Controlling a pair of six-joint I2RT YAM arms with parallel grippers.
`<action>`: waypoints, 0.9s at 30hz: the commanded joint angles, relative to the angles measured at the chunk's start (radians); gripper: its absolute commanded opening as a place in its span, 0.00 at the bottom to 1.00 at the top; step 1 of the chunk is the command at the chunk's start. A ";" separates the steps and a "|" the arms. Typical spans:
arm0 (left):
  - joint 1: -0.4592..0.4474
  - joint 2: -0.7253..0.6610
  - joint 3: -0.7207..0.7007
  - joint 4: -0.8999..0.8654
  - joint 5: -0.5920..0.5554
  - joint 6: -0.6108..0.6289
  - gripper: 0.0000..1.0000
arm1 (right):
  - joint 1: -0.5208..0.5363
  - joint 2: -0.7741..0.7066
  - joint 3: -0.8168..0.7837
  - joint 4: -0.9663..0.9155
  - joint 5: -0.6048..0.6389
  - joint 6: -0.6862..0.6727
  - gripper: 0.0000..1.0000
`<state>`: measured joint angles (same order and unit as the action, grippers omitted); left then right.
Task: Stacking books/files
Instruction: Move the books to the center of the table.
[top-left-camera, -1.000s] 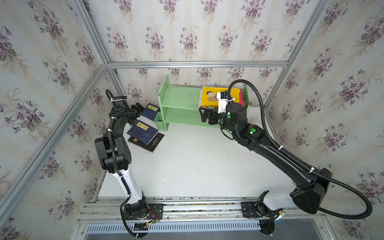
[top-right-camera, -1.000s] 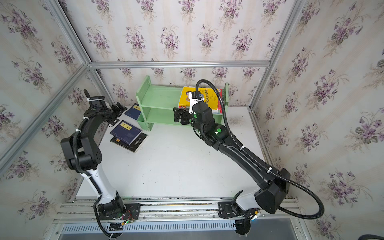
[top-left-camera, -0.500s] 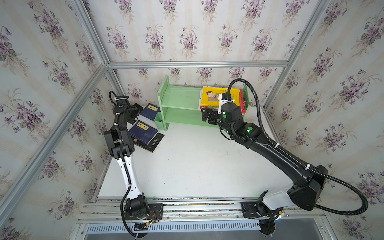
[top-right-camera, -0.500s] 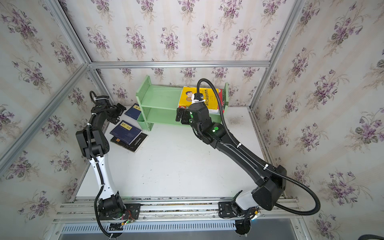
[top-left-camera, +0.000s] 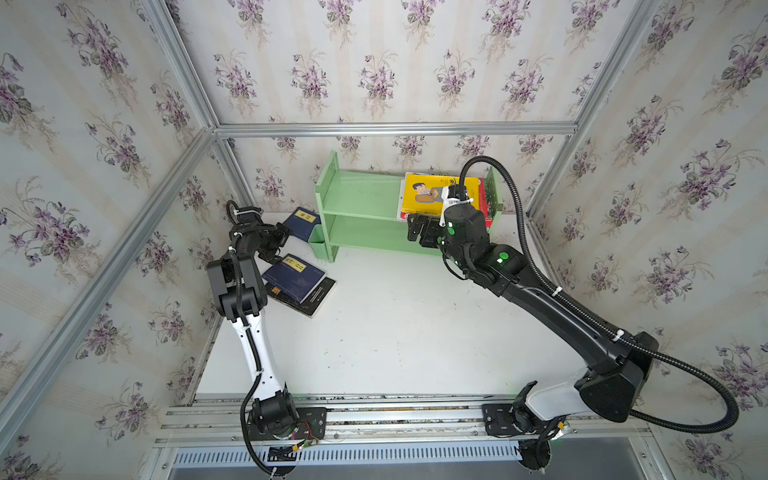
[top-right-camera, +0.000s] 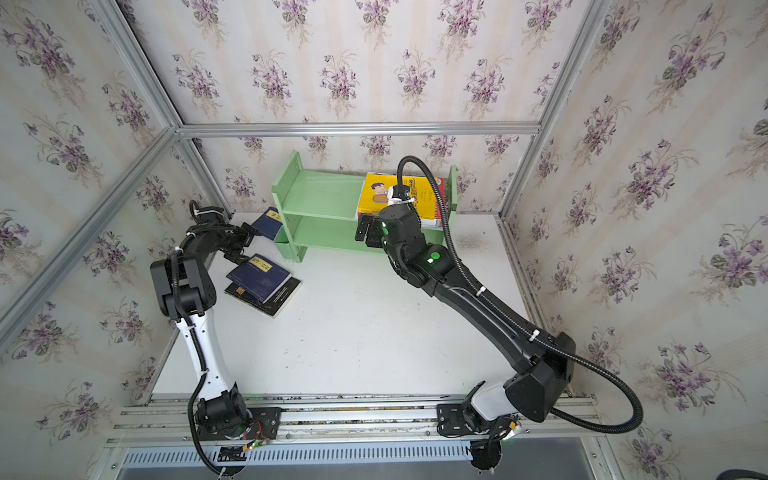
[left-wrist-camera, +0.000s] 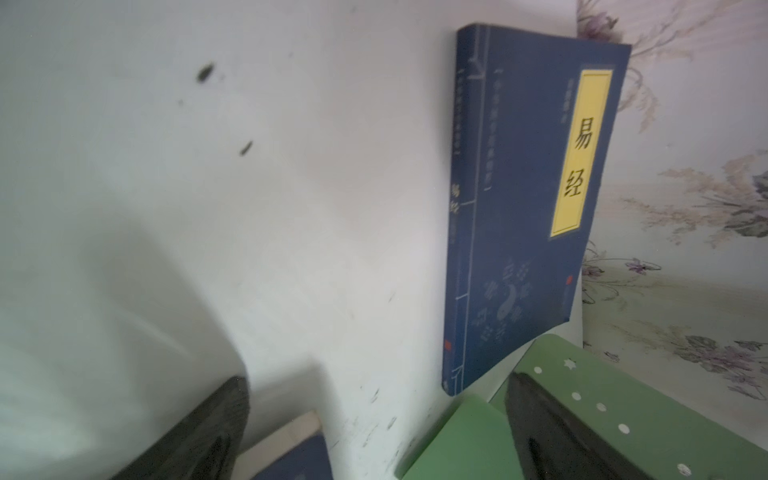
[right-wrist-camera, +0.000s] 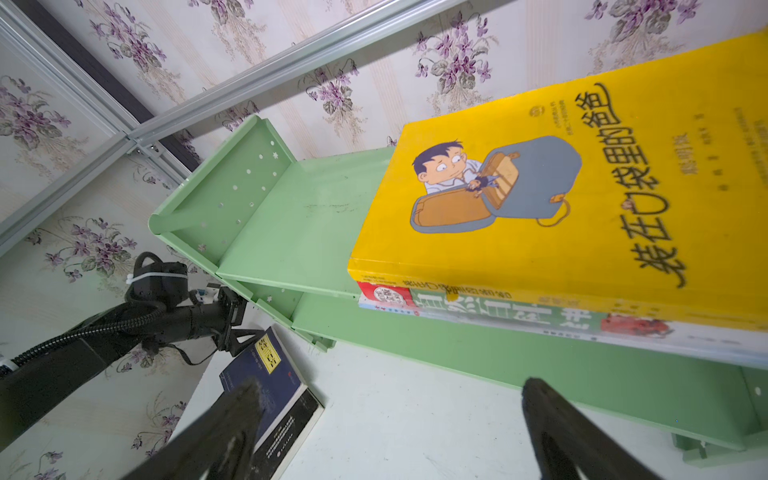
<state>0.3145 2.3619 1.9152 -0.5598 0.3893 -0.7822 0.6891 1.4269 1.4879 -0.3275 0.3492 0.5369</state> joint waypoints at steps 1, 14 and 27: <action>-0.006 -0.044 -0.096 -0.104 -0.018 0.029 1.00 | -0.004 -0.037 -0.021 0.002 0.025 -0.016 1.00; 0.000 -0.284 -0.407 -0.019 -0.059 0.098 1.00 | -0.016 -0.170 -0.141 -0.061 -0.030 -0.039 1.00; -0.104 -0.467 -0.784 0.147 0.016 0.083 0.99 | -0.026 -0.283 -0.228 -0.117 -0.023 -0.058 1.00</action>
<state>0.2382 1.9007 1.1801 -0.3347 0.3550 -0.6815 0.6643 1.1522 1.2610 -0.4305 0.3260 0.4969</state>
